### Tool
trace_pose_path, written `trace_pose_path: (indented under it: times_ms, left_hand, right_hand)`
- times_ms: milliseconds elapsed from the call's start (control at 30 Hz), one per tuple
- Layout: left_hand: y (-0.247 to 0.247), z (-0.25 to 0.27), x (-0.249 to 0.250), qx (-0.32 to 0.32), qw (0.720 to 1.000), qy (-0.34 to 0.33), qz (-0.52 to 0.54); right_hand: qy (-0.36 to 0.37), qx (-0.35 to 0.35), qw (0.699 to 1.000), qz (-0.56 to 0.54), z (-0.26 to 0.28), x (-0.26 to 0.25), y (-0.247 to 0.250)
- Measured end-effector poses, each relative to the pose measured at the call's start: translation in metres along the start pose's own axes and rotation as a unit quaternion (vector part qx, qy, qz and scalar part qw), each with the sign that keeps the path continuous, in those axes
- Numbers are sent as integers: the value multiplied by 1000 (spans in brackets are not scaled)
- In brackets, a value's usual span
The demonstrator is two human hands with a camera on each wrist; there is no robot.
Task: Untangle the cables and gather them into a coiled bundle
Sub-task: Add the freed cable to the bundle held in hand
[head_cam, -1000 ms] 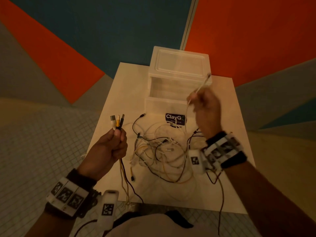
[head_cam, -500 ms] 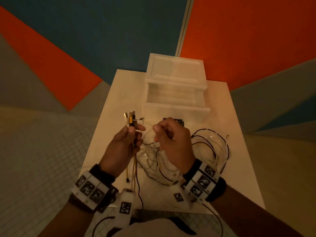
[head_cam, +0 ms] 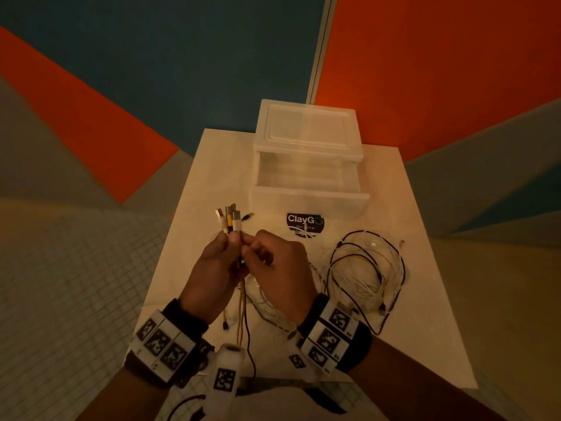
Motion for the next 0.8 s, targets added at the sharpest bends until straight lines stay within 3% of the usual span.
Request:
trace_pose_path:
  times_ms: [133, 300, 467, 600, 800]
  left_hand:
    - [1, -1, 5, 1, 1000, -18, 9]
    - [-3, 4, 2, -67, 996, -38, -47]
    - [-11, 5, 0, -108, 993, -31, -22]
    - [-16, 7, 5, -113, 993, -16, -1]
    - [-12, 8, 5, -144, 989, 3, -21]
  right_hand:
    - [-30, 7, 1000, 4, -4, -3, 12]
    - [11, -8, 999, -47, -20, -12, 25]
    - [-10, 38, 998, -46, -20, -16, 27]
    - [-46, 66, 987, -141, -23, -14, 32]
    - [-80, -31, 965, -247, -32, -4, 34]
Point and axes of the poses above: each hand's wrist, its own z-axis away from the middle knuckle, its own y-axis out of the back of the hand, x = y × z, the point moved 3 cm from there along -z, towards the middle knuckle, and after that the axes turned 3 degrees about -z, right-handed, at the moved point
